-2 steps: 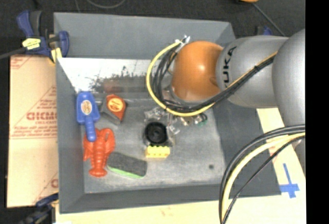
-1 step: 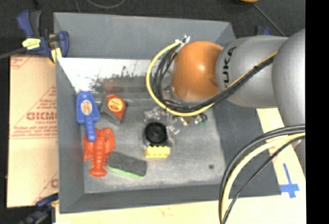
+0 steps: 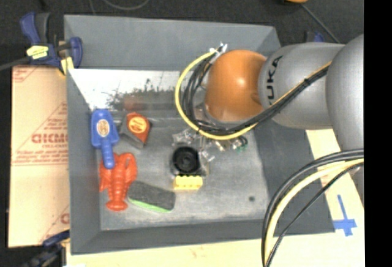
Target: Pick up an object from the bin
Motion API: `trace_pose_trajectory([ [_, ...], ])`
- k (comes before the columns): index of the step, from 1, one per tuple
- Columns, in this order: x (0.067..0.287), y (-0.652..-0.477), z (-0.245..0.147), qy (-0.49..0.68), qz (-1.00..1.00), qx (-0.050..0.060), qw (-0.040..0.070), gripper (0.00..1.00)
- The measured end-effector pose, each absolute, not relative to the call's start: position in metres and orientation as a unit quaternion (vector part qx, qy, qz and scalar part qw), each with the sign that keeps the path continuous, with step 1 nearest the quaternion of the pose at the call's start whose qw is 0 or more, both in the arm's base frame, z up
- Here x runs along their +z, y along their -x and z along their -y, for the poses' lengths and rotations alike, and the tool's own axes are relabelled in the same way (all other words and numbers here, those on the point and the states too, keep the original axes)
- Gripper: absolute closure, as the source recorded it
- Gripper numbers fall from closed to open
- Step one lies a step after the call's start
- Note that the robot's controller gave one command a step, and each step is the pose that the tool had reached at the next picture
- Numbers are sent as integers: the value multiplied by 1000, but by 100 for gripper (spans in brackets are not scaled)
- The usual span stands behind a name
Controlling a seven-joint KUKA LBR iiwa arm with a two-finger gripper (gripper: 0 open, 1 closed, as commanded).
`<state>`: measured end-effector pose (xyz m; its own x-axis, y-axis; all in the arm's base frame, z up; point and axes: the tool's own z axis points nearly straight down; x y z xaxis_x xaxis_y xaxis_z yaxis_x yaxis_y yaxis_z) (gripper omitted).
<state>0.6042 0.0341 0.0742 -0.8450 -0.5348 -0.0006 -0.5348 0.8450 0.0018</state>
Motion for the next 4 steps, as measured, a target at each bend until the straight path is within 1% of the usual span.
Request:
trace_pose_trajectory([
  [1,93,-599,-27,330,-944,0,1,100],
  [2,119,-609,-16,361,-933,0,1,100],
  [3,138,-618,-16,295,-956,0,4,100],
  [4,178,-608,-16,331,-944,1,-2,100],
])
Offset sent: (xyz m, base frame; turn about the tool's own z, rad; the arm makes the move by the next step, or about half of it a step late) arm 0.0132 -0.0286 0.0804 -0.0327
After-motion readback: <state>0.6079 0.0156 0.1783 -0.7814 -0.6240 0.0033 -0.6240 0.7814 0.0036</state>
